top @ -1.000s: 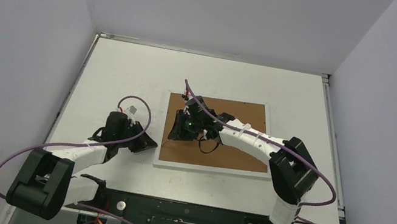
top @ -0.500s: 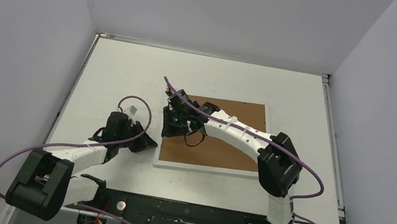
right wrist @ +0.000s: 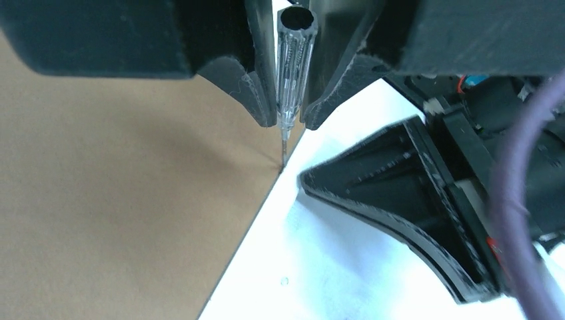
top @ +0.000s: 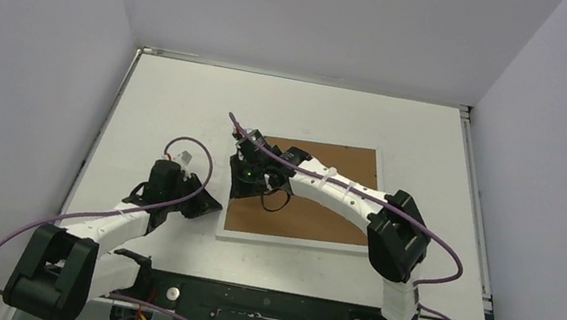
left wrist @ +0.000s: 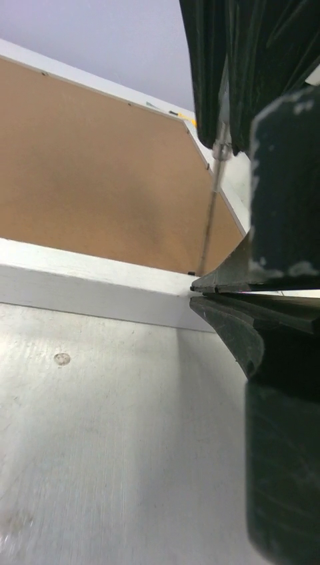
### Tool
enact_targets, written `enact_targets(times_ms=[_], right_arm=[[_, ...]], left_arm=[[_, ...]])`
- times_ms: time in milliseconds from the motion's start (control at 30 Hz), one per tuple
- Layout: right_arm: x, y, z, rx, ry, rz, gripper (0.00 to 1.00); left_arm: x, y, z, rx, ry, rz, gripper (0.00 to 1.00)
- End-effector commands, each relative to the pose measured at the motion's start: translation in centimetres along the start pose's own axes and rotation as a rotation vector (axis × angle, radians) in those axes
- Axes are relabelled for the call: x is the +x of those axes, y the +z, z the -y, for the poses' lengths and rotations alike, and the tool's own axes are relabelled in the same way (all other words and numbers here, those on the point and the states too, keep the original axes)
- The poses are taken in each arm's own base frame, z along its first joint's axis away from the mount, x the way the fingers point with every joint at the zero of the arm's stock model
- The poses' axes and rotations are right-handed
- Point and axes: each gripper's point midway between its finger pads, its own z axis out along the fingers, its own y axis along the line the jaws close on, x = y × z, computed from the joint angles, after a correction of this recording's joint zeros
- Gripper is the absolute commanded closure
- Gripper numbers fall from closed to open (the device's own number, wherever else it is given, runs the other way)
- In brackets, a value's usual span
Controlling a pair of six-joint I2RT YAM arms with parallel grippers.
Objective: Take the photo out of the frame
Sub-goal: Release the photo frame item from the photo frame.
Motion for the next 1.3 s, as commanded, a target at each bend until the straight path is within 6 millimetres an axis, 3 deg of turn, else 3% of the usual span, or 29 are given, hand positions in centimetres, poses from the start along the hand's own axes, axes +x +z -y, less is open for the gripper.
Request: enact_targets(times_ms=[0, 267, 500, 600, 700, 867, 1267], right_arm=[[-3.4, -4.9, -3.4, -0.228, 0.039, 0.162, 0.95], [-2.4, -7.2, 3.4, -0.282, 0.156, 0.196, 0.95], [-5.5, -9.4, 8.5, -0.423, 0.221, 0.349, 0.95], [-6.6, -9.3, 10.2, -0.439, 0.234, 0.399, 0.95], [-7.4, -8.8, 11.3, -0.450, 0.252, 0.432, 0.95], [-8.1, -7.6, 11.8, -0.483, 0.260, 0.472, 0.95], [-9.0, -2.5, 12.6, -0.532, 0.298, 0.499, 0.95]], left_arm=[[-2.0, -1.5, 2.6, 0.096, 0.011, 0.033, 0.96], [-3.4, -2.1, 3.1, 0.092, 0.025, 0.064, 0.94], [-6.3, -1.4, 4.4, 0.107, 0.091, 0.131, 0.67], [-7.7, -0.9, 5.2, 0.127, 0.122, 0.166, 0.58], [-9.3, -0.2, 6.1, 0.139, 0.158, 0.203, 0.55], [-11.7, 1.5, 5.7, 0.070, 0.200, 0.223, 0.58], [-13.7, 5.6, 5.6, 0.079, 0.171, 0.191, 0.70]])
